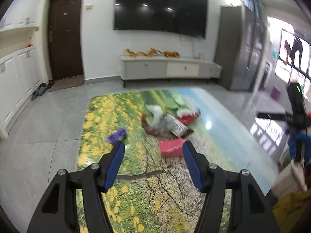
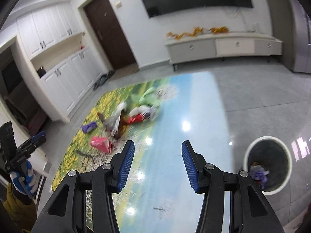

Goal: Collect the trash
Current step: 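Grasp the pink paper with the left tool while the right tool grasps the red chip bag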

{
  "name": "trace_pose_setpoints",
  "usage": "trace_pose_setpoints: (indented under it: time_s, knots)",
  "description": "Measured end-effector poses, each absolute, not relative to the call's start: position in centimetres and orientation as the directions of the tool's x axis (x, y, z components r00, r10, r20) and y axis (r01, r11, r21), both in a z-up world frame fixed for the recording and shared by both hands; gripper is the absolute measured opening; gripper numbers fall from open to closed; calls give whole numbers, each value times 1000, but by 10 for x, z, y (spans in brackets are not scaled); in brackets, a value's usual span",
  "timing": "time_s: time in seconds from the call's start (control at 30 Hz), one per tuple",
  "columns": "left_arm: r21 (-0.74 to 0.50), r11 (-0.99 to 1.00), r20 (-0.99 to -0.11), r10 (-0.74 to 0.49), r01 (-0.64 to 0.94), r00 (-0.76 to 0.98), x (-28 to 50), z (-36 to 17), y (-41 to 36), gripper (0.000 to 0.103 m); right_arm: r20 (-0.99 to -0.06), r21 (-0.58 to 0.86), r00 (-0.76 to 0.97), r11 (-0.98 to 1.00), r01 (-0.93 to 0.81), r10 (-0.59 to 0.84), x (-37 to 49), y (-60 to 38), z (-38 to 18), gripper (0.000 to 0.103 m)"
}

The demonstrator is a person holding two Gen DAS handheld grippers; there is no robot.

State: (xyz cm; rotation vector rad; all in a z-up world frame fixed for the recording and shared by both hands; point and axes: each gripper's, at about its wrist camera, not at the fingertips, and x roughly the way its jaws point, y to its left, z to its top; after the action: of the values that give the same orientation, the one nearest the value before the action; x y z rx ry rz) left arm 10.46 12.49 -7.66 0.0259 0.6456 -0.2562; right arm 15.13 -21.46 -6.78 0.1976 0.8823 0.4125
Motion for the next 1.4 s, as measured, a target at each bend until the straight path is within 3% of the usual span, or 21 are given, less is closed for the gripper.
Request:
trace_pose_setpoints:
  time_s: [0.3, 0.57, 0.9, 0.93, 1.07, 1.4]
  knots:
    - [-47, 889, -702, -354, 455, 618, 175, -126, 87, 60, -767, 369, 422, 870, -326, 483, 221, -145, -113, 50]
    - [-7, 778, -767, -407, 628, 496, 210, -157, 60, 60, -789, 441, 350, 862, -251, 505, 283, -109, -150, 50]
    - [-18, 754, -780, -422, 657, 462, 221, -179, 52, 59, -797, 460, 348, 869, -179, 494, 321, -92, -170, 48]
    - [-25, 758, -777, -425, 652, 464, 221, -180, 53, 59, -795, 464, 350, 868, -174, 495, 323, -92, -171, 42]
    - [-79, 767, -773, -450, 637, 447, 222, -183, 58, 39, -798, 469, 352, 871, -146, 489, 329, -99, -175, 13]
    - [-153, 808, -740, -476, 569, 476, 196, -183, 69, 29, -784, 444, 384, 873, -203, 488, 293, -122, -157, 6]
